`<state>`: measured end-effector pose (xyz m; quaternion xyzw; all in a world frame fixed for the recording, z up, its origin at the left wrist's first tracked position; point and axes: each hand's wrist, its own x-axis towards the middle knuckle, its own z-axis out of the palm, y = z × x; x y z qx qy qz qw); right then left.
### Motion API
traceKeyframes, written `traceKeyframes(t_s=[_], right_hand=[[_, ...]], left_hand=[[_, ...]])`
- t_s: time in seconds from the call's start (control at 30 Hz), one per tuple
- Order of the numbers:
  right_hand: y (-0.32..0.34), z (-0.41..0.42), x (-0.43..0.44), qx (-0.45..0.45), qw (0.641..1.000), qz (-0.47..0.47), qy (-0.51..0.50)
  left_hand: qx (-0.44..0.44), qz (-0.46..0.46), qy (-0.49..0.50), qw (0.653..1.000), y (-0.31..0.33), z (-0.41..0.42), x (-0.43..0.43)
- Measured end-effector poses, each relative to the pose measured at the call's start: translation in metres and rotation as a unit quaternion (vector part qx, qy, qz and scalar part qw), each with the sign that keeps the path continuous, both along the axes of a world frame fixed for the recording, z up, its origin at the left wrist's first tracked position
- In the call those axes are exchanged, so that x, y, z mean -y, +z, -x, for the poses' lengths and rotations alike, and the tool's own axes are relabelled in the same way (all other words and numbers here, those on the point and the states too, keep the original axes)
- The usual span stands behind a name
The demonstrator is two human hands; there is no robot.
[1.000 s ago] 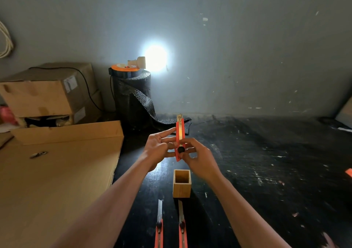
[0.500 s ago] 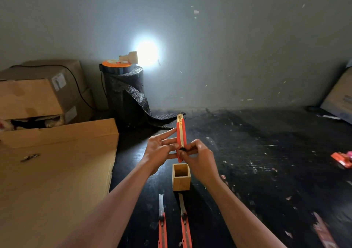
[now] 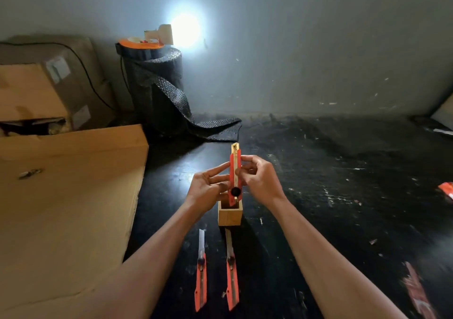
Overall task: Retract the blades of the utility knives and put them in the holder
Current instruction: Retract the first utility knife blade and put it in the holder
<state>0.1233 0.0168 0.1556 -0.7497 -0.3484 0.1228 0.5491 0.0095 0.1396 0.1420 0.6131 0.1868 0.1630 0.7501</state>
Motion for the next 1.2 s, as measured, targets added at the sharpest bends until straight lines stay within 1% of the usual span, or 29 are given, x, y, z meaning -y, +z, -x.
traceKeyframes(t_s=[0.07,0.13,0.2,0.3,0.4,0.5,0.6,0.83,1.2], right_hand=[[-0.009,-0.014,-0.008,0.003,1.0,0.011,-0.002],[-0.021,-0.029,-0.014,-0.002,1.0,0.023,-0.007],[-0.035,-0.043,-0.021,-0.007,0.999,0.038,-0.009],[-0.059,-0.06,-0.031,-0.012,0.998,0.068,-0.004],[-0.084,-0.072,-0.04,-0.031,0.995,0.098,0.001],[-0.105,-0.082,-0.048,-0.034,0.991,0.129,0.006],[-0.122,-0.087,-0.053,-0.032,0.986,0.164,0.017],[-0.139,-0.096,-0.052,0.002,0.975,0.221,0.023],[-0.145,-0.1,-0.052,0.015,0.969,0.244,0.024]], left_hand=[[-0.036,-0.046,0.052,0.997,-0.014,-0.011,-0.007],[-0.098,-0.153,0.092,0.979,-0.034,-0.021,-0.015],[-0.158,-0.231,0.082,0.956,-0.053,-0.03,-0.018],[-0.229,-0.27,0.063,0.933,-0.082,-0.042,-0.019],[-0.276,-0.281,0.047,0.918,-0.106,-0.055,-0.021],[-0.293,-0.263,0.044,0.918,-0.119,-0.063,-0.02],[-0.307,-0.272,0.053,0.91,-0.133,-0.064,-0.019],[-0.294,-0.275,0.07,0.913,-0.144,-0.065,-0.016],[-0.286,-0.272,0.07,0.916,-0.148,-0.065,-0.018]])
